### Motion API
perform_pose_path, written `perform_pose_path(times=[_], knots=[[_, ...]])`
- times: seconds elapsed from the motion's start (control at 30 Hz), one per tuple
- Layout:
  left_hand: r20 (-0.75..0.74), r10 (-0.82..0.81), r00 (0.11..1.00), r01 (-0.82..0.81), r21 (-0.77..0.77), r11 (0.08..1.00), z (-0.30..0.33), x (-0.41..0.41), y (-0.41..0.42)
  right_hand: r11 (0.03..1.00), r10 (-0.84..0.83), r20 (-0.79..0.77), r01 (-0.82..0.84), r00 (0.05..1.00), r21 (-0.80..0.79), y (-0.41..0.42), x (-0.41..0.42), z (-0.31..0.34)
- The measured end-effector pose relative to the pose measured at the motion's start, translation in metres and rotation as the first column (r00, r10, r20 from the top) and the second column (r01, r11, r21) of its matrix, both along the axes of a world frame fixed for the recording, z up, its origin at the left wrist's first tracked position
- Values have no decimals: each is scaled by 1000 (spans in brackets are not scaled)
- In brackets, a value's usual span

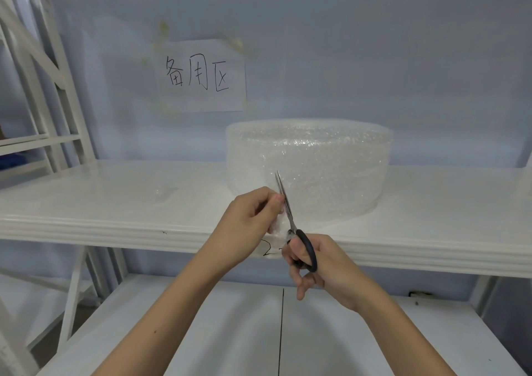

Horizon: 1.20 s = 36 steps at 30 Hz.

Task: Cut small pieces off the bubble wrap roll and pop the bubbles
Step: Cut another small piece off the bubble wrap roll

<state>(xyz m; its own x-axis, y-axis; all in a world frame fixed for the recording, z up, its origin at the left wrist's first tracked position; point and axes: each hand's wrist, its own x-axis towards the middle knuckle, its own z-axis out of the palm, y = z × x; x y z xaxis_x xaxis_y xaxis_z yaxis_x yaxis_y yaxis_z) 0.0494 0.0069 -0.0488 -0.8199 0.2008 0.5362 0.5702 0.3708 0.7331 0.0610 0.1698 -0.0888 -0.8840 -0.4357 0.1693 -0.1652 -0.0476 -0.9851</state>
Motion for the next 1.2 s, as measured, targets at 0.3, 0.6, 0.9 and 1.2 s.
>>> perform_pose_path(times=[0.3, 0.6, 0.9, 1.2], knots=[[1, -49, 999, 49, 35, 998, 0, 1, 2, 1000, -6, -42, 7, 999, 24, 2, 0, 11], [3, -70, 998, 70, 33, 997, 2, 2, 0, 1000, 7, -43, -7, 999, -7, -5, 0, 16], [173, 46, 984, -92, 266, 960, 24, -5, -5, 999, -29, 1, 29, 1000, -35, -9, 2, 10], [52, 63, 997, -69, 132, 989, 18, -1, 3, 998, -17, 26, 18, 1000, -57, -9, 4, 11]])
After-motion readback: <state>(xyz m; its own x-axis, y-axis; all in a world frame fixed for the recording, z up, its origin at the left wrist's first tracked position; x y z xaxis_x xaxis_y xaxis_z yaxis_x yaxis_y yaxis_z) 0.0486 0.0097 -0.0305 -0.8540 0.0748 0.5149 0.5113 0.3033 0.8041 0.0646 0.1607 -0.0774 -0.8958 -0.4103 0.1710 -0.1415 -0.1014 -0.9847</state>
